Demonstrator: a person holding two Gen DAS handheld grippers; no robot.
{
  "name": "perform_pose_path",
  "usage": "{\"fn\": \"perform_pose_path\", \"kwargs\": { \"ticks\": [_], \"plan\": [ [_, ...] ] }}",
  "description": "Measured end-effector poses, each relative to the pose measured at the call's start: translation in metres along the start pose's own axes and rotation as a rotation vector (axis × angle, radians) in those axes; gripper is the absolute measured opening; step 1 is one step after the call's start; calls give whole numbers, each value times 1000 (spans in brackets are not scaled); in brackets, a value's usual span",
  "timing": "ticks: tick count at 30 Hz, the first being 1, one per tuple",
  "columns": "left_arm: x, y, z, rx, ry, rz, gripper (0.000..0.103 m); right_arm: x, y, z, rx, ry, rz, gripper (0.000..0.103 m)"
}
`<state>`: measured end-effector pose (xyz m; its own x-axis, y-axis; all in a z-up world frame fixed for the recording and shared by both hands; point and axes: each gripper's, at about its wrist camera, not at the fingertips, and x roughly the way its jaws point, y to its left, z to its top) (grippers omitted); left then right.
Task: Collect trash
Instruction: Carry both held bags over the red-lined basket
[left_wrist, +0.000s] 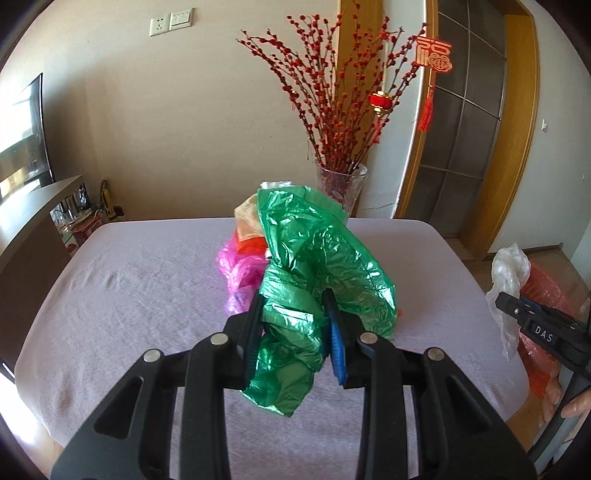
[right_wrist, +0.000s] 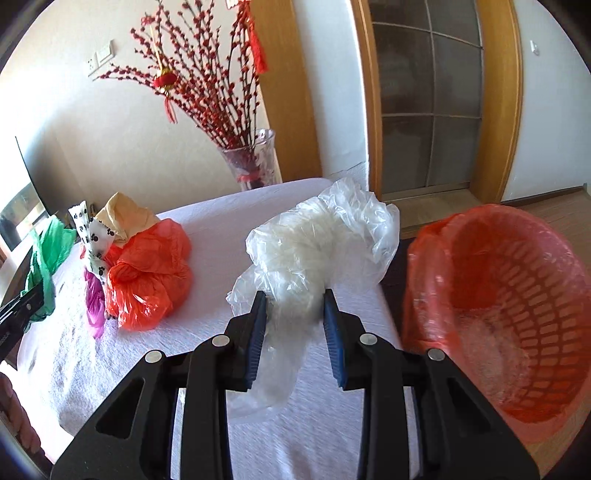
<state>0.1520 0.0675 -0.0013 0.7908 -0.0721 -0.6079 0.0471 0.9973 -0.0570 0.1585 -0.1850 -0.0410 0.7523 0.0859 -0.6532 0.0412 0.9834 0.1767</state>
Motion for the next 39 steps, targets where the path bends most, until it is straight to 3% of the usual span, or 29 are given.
{"fn": "perform_pose_path", "kwargs": {
  "ticks": [15, 39],
  "plan": [
    [14, -112, -2, 105, 13, -192, 32, -66, -61, -14, 66, -140, -110, 31],
    [34, -243, -12, 225, 80, -448, 32, -98, -156, -27, 221, -207, -248, 31]
  ]
}}
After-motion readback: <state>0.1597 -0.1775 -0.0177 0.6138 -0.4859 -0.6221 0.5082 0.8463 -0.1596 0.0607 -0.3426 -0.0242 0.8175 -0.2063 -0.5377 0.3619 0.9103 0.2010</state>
